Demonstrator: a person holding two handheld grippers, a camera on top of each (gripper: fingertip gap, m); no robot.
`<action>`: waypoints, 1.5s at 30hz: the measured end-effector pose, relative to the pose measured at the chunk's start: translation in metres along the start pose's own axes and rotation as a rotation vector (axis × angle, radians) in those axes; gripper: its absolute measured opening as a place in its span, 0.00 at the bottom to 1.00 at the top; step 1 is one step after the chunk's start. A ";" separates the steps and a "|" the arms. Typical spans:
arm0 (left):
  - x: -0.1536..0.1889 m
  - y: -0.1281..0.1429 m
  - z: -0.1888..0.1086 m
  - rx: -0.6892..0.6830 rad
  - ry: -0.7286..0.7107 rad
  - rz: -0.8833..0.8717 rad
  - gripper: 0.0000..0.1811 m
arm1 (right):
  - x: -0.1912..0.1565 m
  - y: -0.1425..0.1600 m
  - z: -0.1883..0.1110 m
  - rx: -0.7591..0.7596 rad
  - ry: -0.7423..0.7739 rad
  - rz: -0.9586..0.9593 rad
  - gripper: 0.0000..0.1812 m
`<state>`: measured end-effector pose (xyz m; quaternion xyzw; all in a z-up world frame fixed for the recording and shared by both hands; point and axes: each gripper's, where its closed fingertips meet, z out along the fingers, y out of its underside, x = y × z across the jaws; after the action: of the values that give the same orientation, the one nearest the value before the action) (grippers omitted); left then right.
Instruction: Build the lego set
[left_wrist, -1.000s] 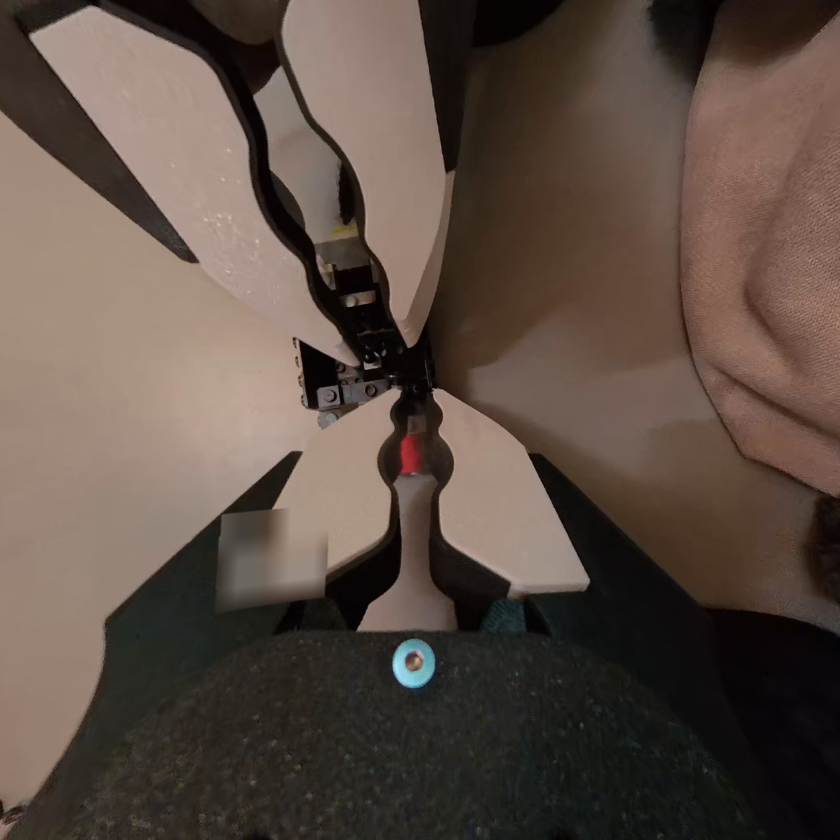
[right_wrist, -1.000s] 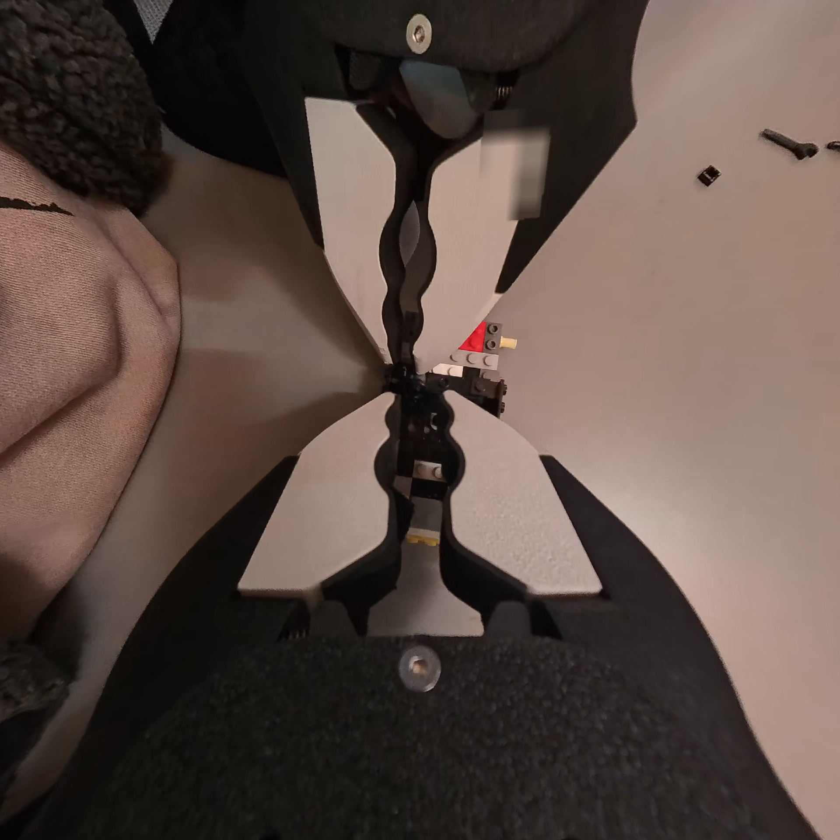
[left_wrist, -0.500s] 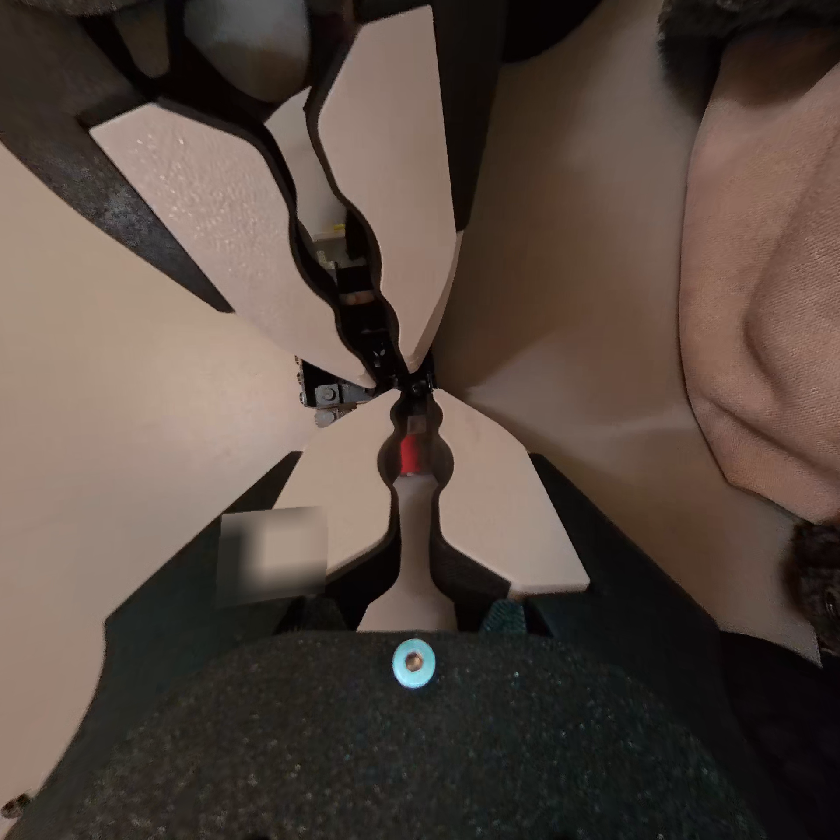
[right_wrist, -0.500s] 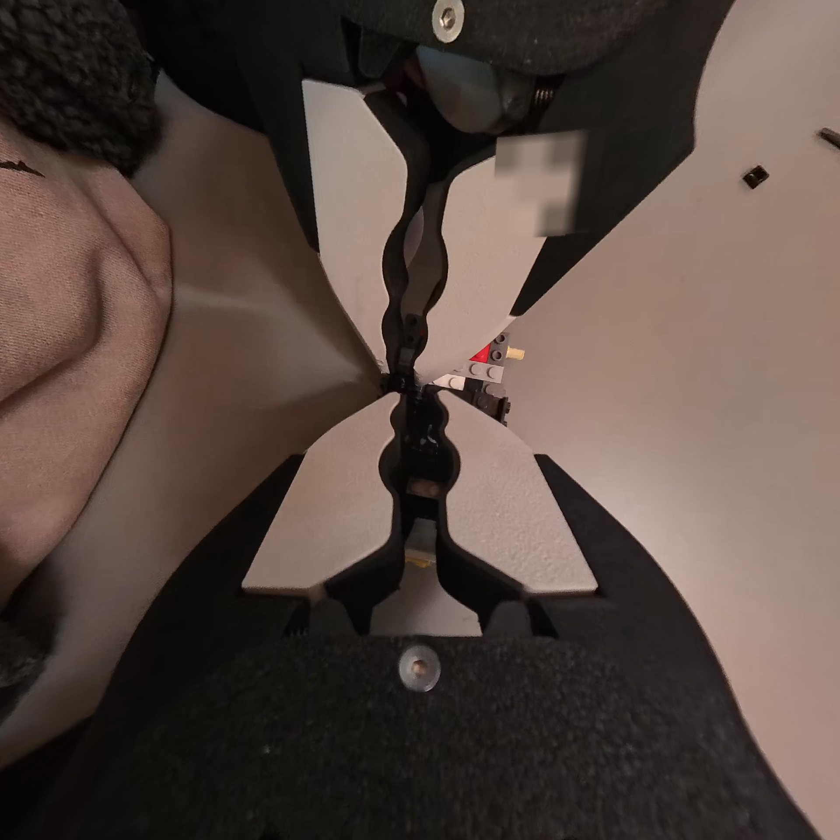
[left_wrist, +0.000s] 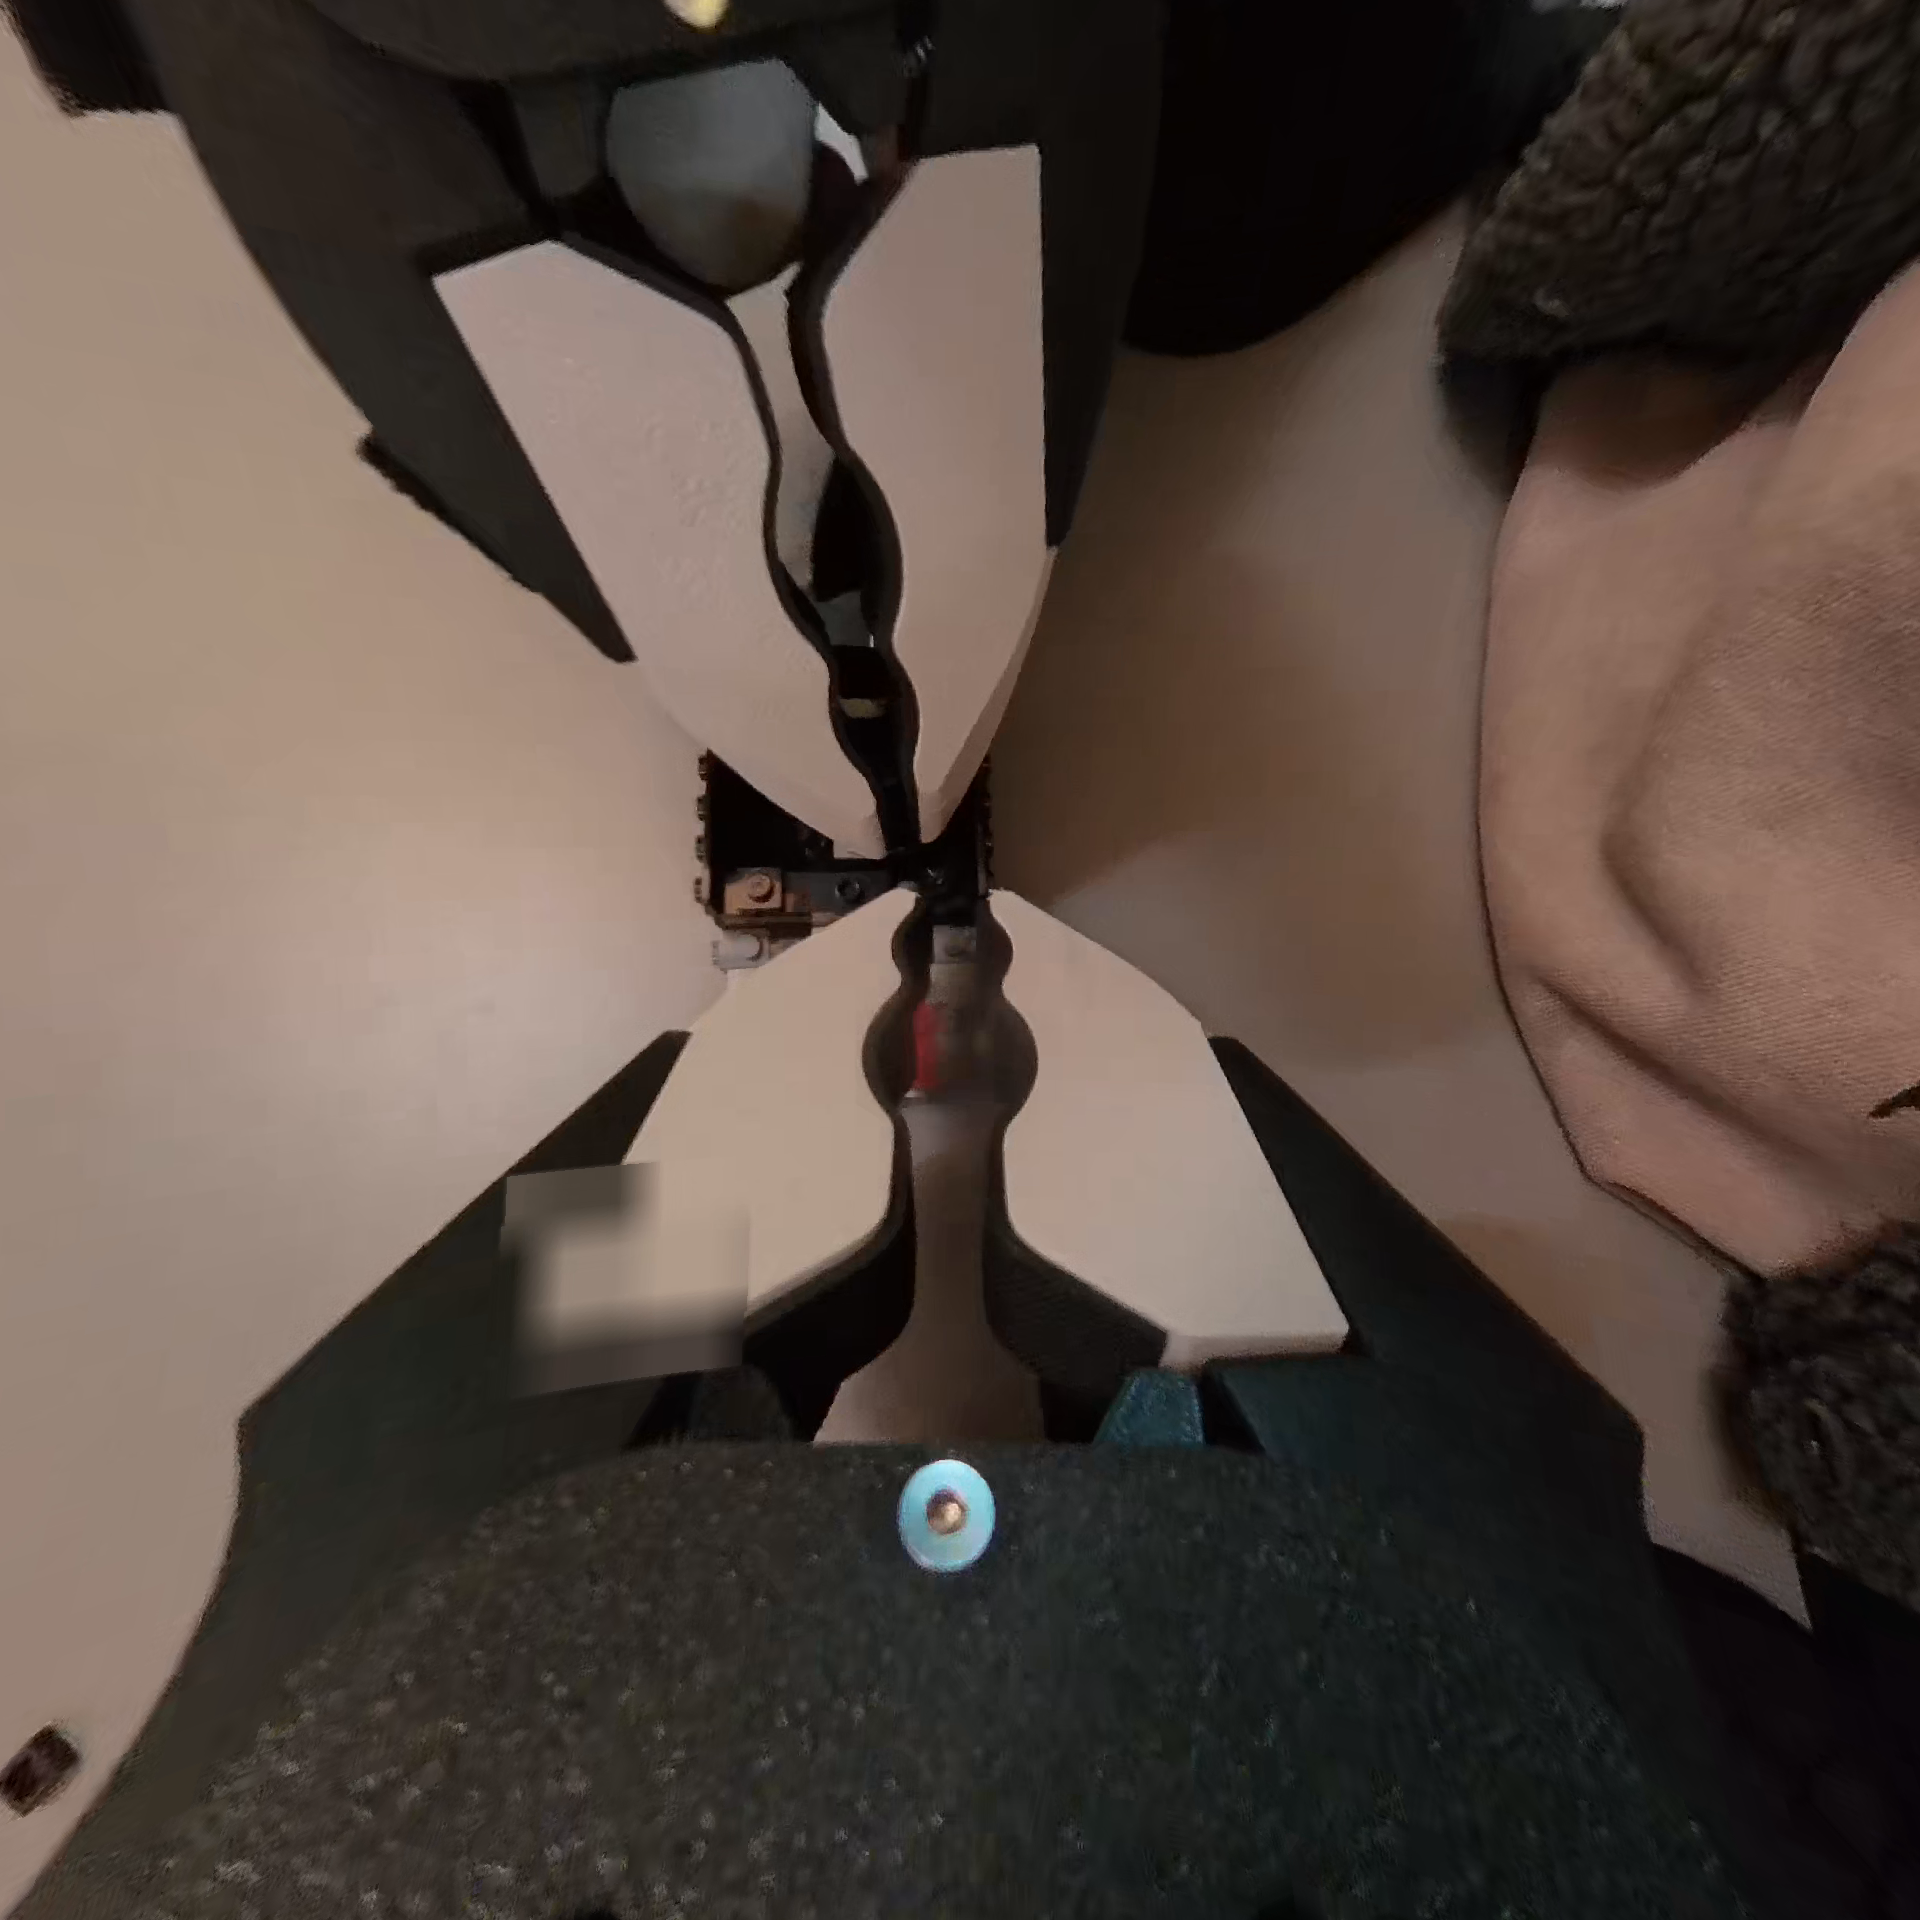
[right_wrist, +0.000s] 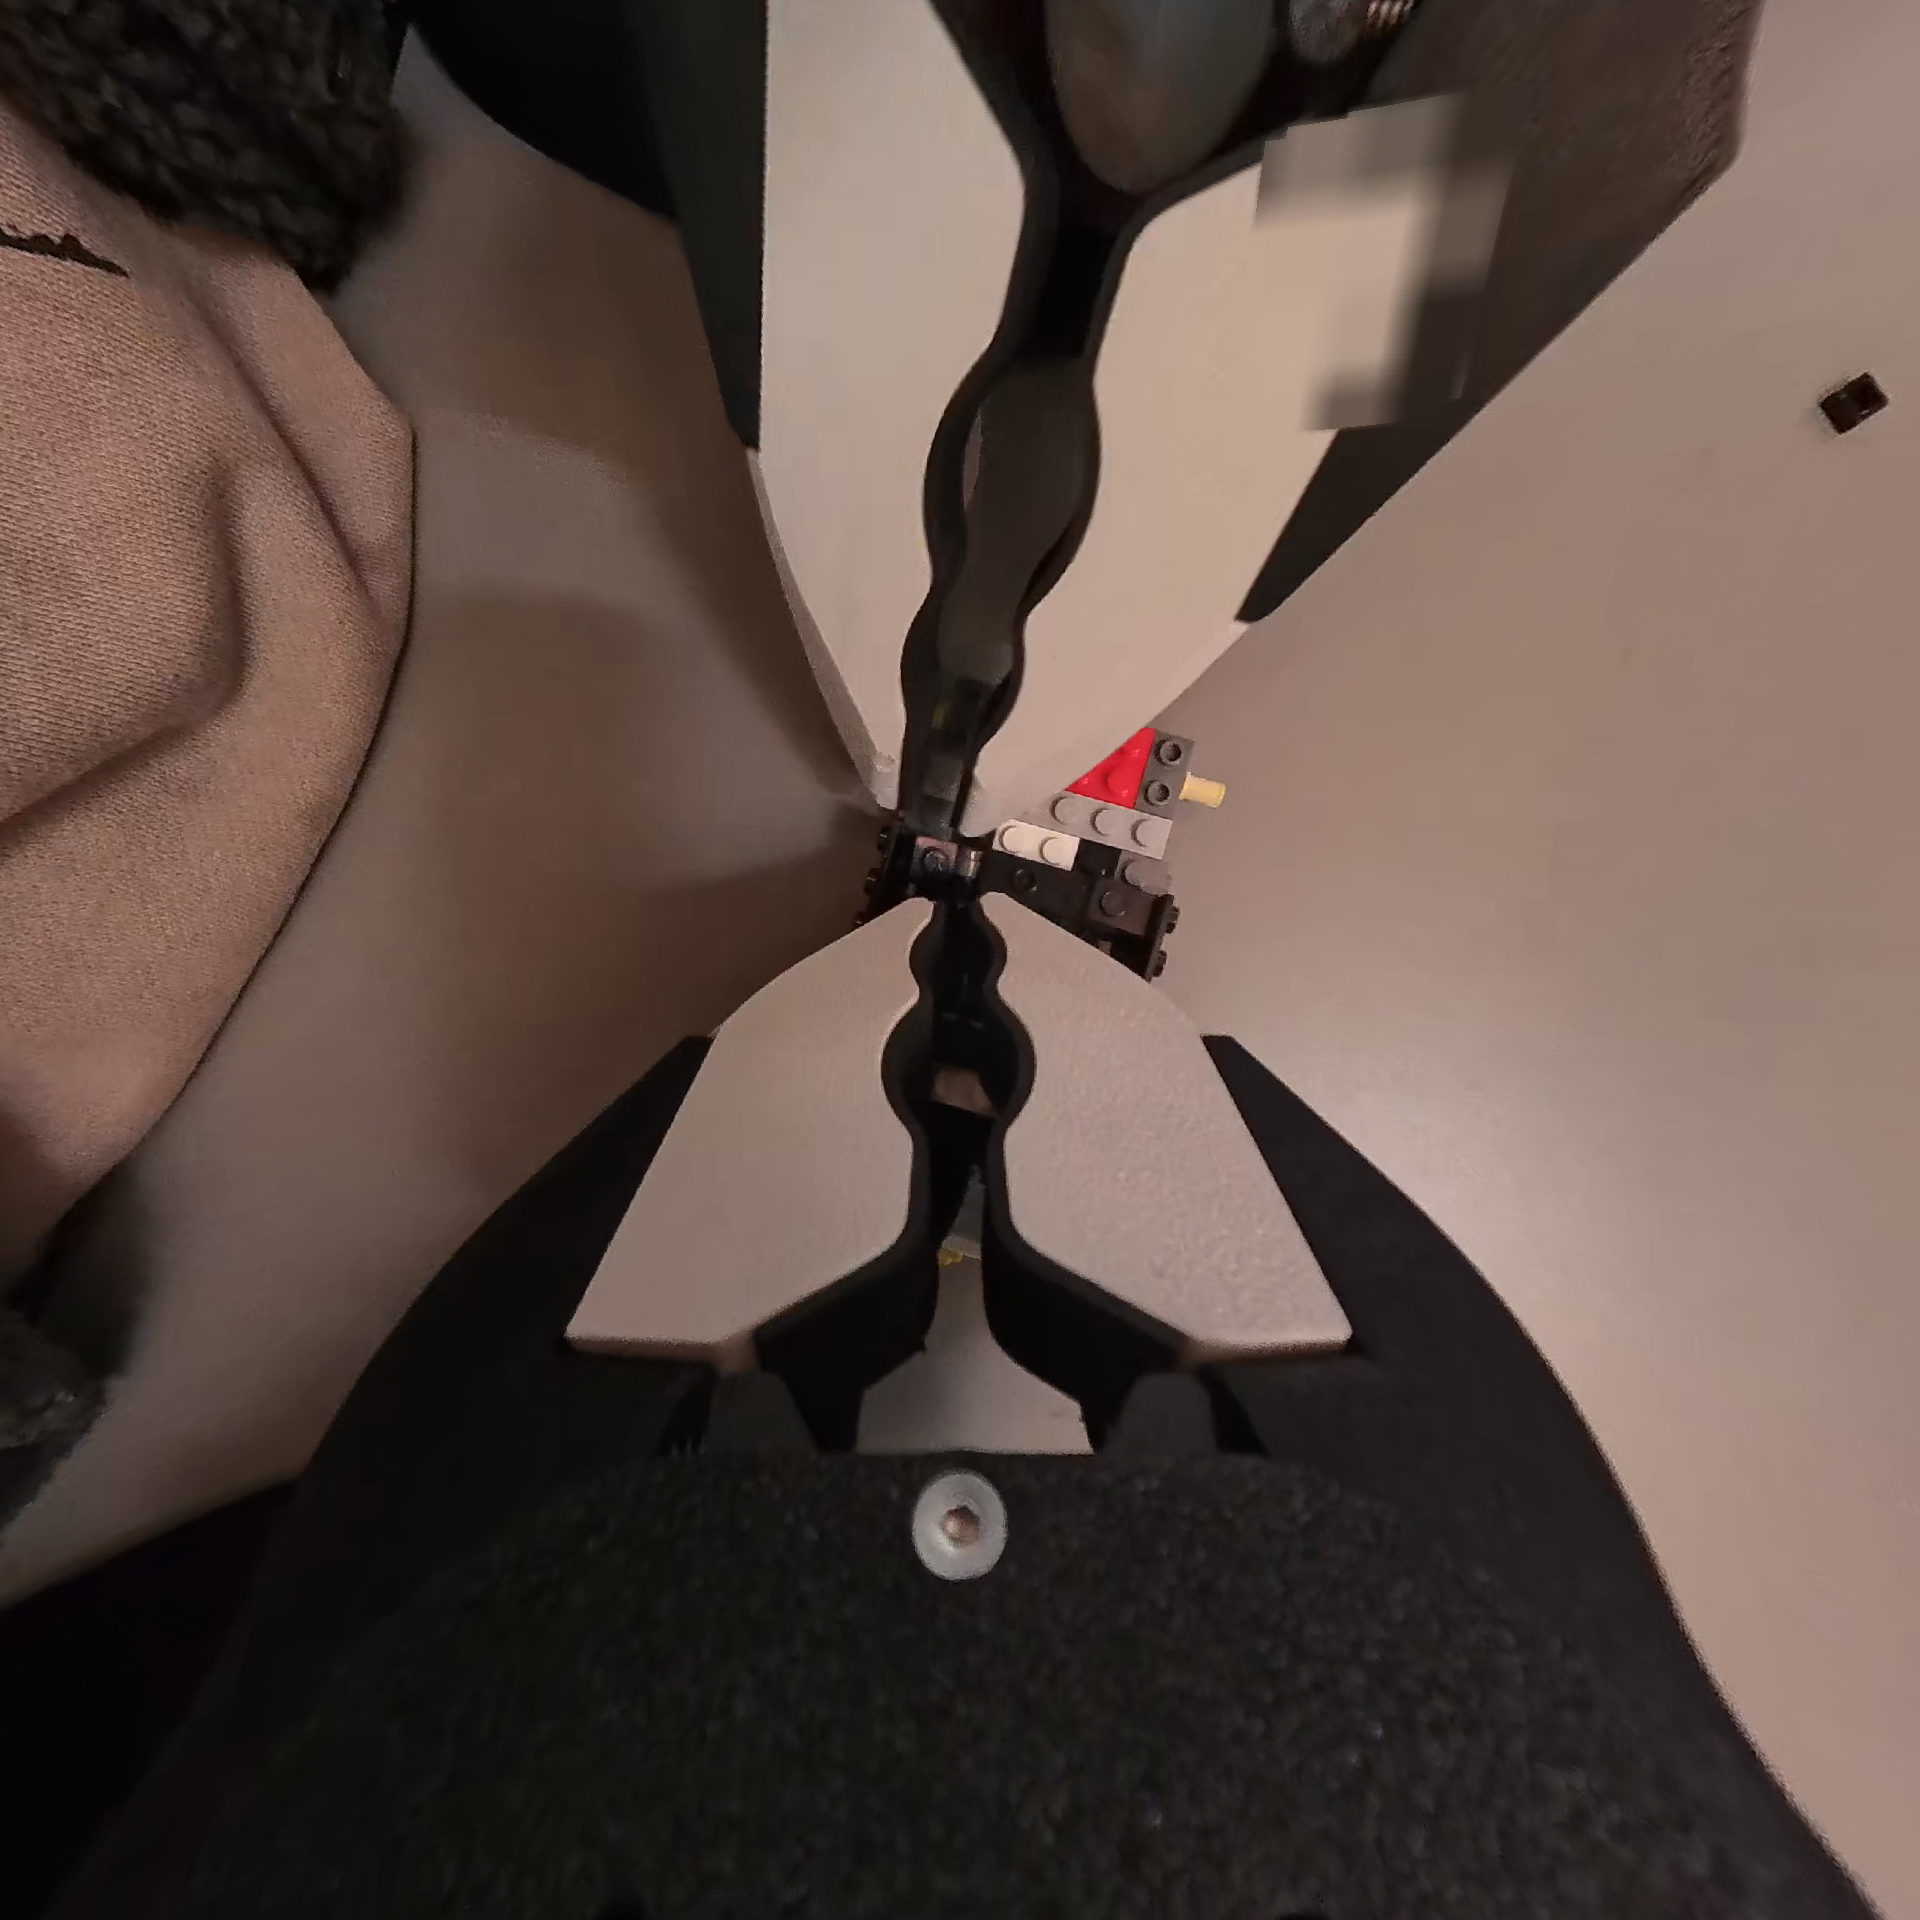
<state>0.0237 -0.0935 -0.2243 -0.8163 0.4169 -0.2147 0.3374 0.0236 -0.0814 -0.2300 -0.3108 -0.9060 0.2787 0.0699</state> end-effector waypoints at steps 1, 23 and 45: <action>0.000 -0.001 -0.001 0.013 0.006 -0.011 0.04 | 0.000 0.000 0.000 0.001 0.000 0.000 0.01; 0.004 0.001 0.005 -0.010 0.085 -0.104 0.00 | -0.006 -0.005 0.004 0.047 -0.018 -0.015 0.02; 0.010 0.017 0.001 -0.118 0.043 -0.003 0.00 | -0.012 -0.010 0.008 0.059 -0.036 -0.038 0.03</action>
<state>0.0204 -0.1085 -0.2370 -0.8305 0.4349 -0.2077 0.2792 0.0256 -0.0990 -0.2303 -0.2862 -0.9044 0.3093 0.0678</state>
